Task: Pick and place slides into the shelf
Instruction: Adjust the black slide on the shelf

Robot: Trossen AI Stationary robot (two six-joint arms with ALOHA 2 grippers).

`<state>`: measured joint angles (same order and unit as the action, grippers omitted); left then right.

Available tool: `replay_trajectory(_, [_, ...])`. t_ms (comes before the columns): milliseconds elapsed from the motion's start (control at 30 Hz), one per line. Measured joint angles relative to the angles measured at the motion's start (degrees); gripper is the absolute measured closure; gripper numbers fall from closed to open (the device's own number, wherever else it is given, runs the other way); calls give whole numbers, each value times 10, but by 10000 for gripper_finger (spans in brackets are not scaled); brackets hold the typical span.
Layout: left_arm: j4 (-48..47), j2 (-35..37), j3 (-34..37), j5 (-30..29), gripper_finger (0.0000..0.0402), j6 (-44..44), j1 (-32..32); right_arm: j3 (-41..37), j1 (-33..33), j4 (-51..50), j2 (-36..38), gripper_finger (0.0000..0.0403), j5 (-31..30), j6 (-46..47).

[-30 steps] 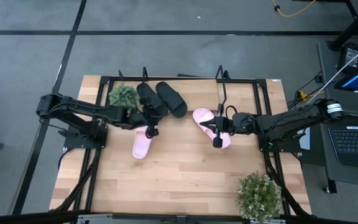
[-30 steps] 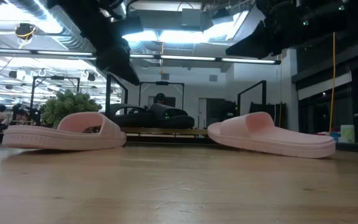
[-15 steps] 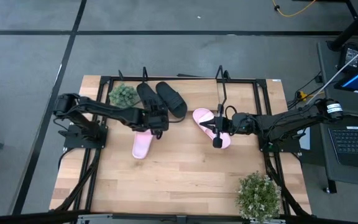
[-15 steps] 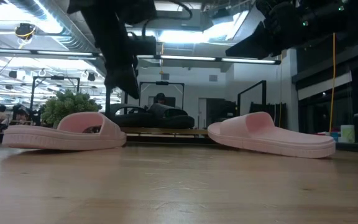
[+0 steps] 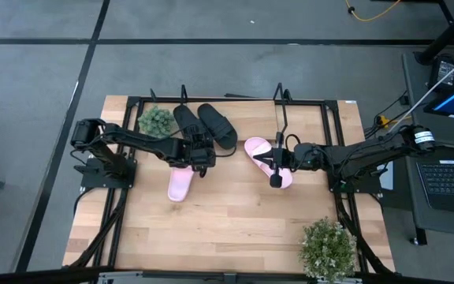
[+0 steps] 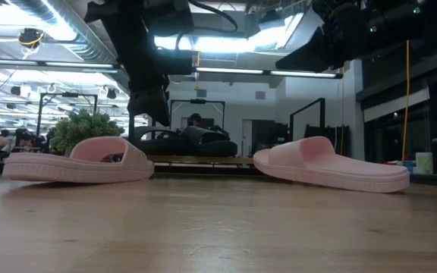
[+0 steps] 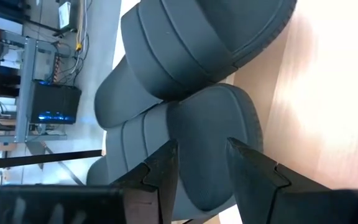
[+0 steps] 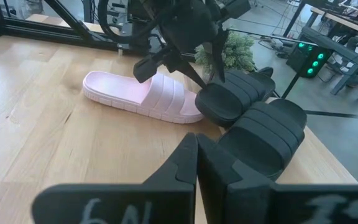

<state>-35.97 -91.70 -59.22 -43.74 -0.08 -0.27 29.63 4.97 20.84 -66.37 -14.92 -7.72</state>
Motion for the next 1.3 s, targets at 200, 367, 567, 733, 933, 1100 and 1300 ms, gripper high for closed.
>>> replay_trajectory(200, [-1,0,0,14,278,-11,8,0,0,0,0,393,0,0])
replay_trajectory(367, [-7,0,0,8,278,-15,18,0,0,0,0,393,0,1])
replay_trajectory(567, [-10,-13,-1,5,278,-28,35,0,0,-1,0,393,0,1])
replay_trajectory(733, [-6,-23,-1,-42,278,-39,41,0,0,-8,0,393,0,1])
replay_trajectory(933, [-11,-26,0,-48,278,-41,42,0,0,-15,0,393,0,0])
replay_trajectory(1100, [-11,-26,0,-48,278,-42,45,0,0,-15,0,393,0,0])
replay_trajectory(1300, [-12,-26,0,-37,279,-45,55,0,0,-15,0,393,0,0])
